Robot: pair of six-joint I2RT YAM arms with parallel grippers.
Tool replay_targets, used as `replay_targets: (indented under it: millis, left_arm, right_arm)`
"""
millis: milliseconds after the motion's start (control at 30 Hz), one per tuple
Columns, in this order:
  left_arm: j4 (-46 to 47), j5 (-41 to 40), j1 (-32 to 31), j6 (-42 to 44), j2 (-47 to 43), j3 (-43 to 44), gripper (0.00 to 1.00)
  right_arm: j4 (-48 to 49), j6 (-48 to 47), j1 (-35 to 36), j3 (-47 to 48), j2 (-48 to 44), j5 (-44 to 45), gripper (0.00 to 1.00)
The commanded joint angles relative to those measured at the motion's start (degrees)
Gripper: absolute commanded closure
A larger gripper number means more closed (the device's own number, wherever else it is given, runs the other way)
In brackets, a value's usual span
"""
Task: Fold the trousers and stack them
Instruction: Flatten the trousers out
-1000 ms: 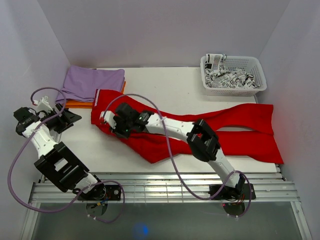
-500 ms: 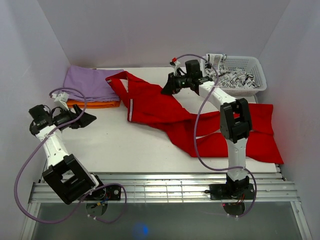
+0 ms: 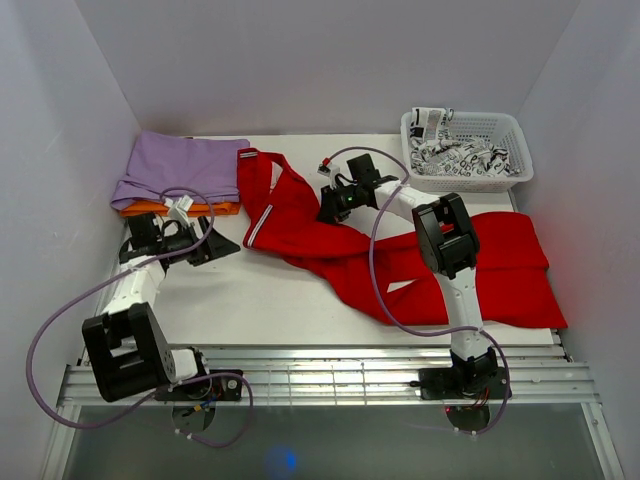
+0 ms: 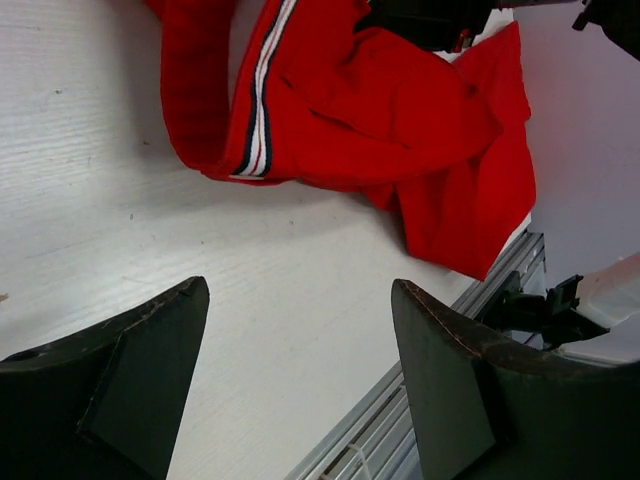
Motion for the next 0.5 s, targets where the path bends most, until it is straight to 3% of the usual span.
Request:
replay_targets:
  millis: [0, 233, 333, 467]
  left_arm:
    - [10.8, -3.8, -2.3, -10.7, 6.0, 0.9, 0.16]
    - [13.4, -13.7, -9.3, -14.3, 16.9, 6.4, 0.16]
    - [14.9, -14.2, -12.4, -15.9, 19.1, 8.6, 0.20]
    - [15.5, -14.7, -14.2, -18.3, 20.6, 10.8, 0.40]
  right_arm:
    - [-0.9, -0.9, 0.4, 1.2, -3.0, -2.0, 0.92]
    - [-1.0, -0.6, 0.6, 0.9, -4.5, -2.9, 0.92]
    - [-1.2, -0.6, 0.8, 0.8, -5.3, -3.2, 0.92]
    - [-2.6, -0.9, 1.5, 1.0, -6.0, -4.1, 0.92]
